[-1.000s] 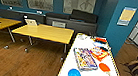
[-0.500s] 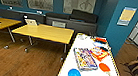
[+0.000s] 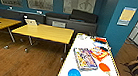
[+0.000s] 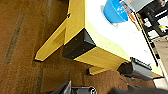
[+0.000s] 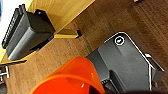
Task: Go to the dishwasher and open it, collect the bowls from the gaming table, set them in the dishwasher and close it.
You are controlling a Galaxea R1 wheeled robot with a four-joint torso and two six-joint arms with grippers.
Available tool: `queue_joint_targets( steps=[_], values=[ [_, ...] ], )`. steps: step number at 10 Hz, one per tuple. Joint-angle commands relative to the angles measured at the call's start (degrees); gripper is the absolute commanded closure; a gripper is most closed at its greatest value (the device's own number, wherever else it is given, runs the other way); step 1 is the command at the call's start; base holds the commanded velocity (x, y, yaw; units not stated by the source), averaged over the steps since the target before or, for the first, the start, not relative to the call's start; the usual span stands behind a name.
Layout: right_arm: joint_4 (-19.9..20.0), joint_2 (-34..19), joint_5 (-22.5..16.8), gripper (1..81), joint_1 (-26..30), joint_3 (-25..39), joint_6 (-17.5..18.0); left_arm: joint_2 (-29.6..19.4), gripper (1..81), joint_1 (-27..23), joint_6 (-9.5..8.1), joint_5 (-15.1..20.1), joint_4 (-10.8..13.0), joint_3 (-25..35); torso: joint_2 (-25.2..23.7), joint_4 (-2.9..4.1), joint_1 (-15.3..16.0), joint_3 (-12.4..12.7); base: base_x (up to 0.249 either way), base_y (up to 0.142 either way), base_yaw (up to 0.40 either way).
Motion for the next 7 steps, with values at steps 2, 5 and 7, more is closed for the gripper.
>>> queue_joint_targets(
  steps=[2, 5, 7],
  values=[
    [-1.47, -1.26, -1.34, 81.1, 1.94, -1.06, -0.10, -3.05, 1.0, -16.43, -0.11, 12.55, -5.35, 1.37, 0.00, 0.00, 0.00, 0.00, 0.000, 0.000, 0.000],
    [-1.47, -0.28, -1.34, 81.1, 1.94, -1.50, -0.10, -1.73, 1.0, -21.44, -0.28, 14.14, -6.41, 1.19, 0.02, 0.00, 0.00, 0.00, 0.000, 0.000, 0.000],
    [-1.47, -0.28, -1.26, 81.1, 2.04, -1.50, -0.10, -0.50, 1.0, -24.43, -1.86, 14.85, -6.23, 1.11, 0.02, 0.00, 0.00, 0.00, 0.000, 0.000, 0.000]
  ],
)
